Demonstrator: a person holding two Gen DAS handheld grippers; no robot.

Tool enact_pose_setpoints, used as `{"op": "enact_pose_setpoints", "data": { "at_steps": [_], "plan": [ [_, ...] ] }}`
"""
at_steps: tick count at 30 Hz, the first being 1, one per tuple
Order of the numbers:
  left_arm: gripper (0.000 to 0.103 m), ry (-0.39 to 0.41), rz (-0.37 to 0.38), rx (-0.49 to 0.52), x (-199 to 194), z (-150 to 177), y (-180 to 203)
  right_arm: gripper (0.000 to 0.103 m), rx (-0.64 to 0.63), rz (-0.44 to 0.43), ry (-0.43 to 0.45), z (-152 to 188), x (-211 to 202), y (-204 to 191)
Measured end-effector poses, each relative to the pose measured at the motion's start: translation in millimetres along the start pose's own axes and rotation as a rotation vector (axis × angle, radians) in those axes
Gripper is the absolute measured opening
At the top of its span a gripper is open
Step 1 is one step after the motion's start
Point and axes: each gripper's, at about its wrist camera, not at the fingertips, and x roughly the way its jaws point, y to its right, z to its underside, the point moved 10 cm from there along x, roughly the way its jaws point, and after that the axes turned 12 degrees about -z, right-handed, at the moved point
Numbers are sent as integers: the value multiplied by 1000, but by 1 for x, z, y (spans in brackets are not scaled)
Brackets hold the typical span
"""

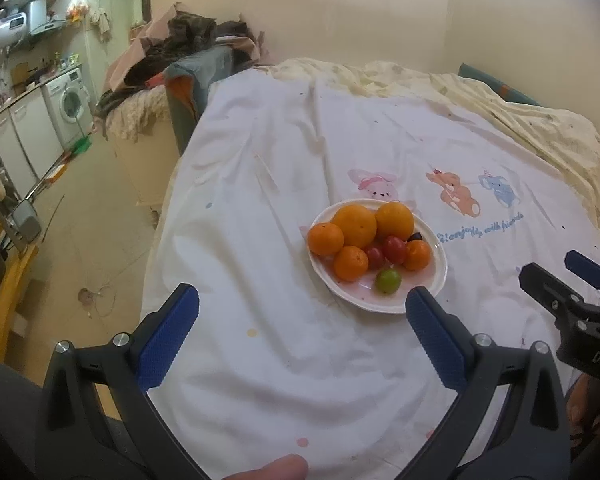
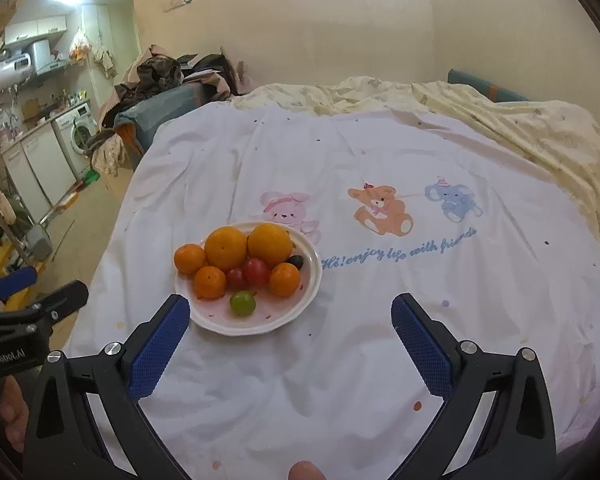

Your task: Organize fruits

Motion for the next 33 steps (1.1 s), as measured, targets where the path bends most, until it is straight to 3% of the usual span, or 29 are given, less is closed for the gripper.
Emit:
{"op": "enact_pose_setpoints", "data": {
  "at_steps": [8, 33],
  "plan": [
    [102, 24, -14, -4, 1, -4, 1, 103, 18, 2, -11, 3, 3, 4],
    [102, -11, -1, -17, 5, 3, -1, 103, 23, 6, -3, 1, 1, 4]
  ]
}}
